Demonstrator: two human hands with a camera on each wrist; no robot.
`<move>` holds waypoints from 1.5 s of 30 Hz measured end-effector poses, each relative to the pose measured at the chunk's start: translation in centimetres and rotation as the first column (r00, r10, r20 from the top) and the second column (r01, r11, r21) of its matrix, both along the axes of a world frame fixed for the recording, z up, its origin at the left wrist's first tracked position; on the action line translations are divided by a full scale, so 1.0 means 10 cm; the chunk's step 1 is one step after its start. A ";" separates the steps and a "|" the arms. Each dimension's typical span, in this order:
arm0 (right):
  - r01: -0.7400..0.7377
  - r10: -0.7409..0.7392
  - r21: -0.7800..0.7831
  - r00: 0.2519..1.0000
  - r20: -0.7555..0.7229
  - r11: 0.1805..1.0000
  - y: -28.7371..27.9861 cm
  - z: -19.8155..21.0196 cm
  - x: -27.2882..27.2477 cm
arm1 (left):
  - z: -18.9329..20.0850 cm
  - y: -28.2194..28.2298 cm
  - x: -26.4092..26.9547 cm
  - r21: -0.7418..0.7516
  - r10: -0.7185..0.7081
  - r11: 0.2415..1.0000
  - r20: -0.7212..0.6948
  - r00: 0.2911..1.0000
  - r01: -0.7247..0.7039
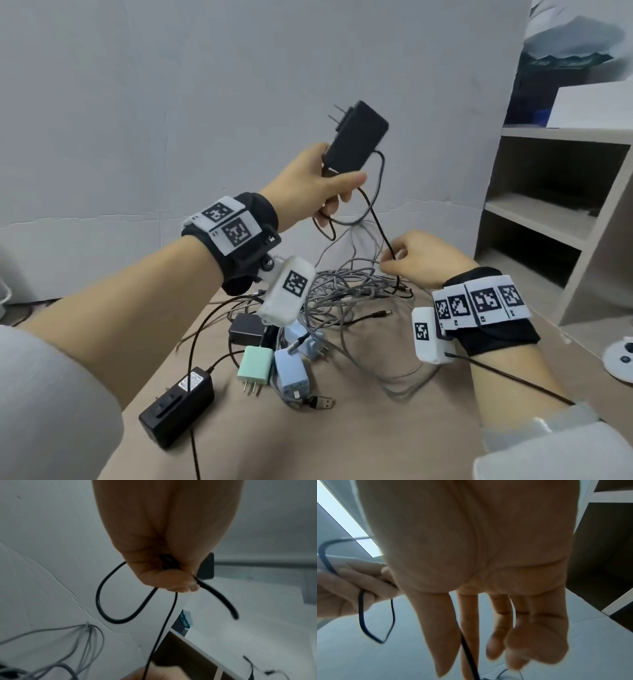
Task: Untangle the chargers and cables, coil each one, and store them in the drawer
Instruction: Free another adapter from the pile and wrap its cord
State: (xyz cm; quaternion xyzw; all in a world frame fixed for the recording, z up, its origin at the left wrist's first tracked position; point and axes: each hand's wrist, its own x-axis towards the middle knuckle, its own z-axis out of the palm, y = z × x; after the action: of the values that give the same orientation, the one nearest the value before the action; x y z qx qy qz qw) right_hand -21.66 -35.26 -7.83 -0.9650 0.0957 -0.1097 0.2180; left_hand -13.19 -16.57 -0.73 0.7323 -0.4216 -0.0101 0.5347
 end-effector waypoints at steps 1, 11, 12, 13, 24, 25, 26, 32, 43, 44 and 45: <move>-0.007 0.008 0.017 1.000 -0.024 1.000 -0.03 -0.01 0.00 | 0.01 0.00 0.02 -0.059 -0.012 0.998 -0.038 0.999 0.009; 0.043 -0.118 0.292 0.962 0.245 0.955 -0.13 0.04 0.10 | 0.02 0.04 0.22 -0.401 0.042 0.903 -0.274 0.961 -0.154; 0.069 -0.173 0.315 0.934 0.314 0.947 -0.13 0.07 0.08 | -0.01 0.05 0.23 -0.378 0.050 0.912 -0.279 0.959 -0.158; 0.088 -0.219 0.332 0.899 0.379 0.939 -0.12 0.10 0.06 | -0.05 0.06 0.24 -0.348 0.055 0.925 -0.276 0.960 -0.153; 0.205 -0.347 0.285 0.662 0.665 0.936 -0.19 0.26 -0.13 | -0.32 0.02 0.20 -0.044 0.133 0.988 -0.250 0.959 -0.149; 0.234 -0.356 0.270 0.660 0.661 0.934 -0.22 0.25 -0.13 | -0.33 0.02 0.22 -0.025 0.141 0.988 -0.265 0.954 -0.153; 0.257 -0.370 0.266 0.659 0.654 0.929 -0.23 0.25 -0.14 | -0.35 0.03 0.23 -0.012 0.145 0.988 -0.281 0.949 -0.155; 0.424 -0.476 0.218 0.780 0.406 0.879 -0.32 0.12 -0.03 | -0.33 0.10 0.36 0.063 0.258 0.966 -0.236 0.937 -0.250; 0.014 -0.081 0.211 0.947 0.310 0.977 0.34 0.45 -0.30 | -0.05 0.01 0.18 -0.384 -0.213 0.923 -0.494 0.843 0.008; -0.056 -0.009 0.206 0.954 0.300 0.977 0.44 0.46 -0.31 | 0.01 -0.01 0.12 -0.430 -0.270 0.902 -0.488 0.830 0.041; -0.112 0.053 0.196 0.958 0.281 0.974 0.54 0.46 -0.31 | 0.07 -0.03 0.05 -0.469 -0.326 0.880 -0.473 0.819 0.079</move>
State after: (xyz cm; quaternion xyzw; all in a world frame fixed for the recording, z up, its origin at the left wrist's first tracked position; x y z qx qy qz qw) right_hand -24.76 -29.87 -3.25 -0.9152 0.0351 -0.2224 0.3343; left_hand -12.68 -16.82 -0.06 0.5133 -0.3235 -0.1805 0.7741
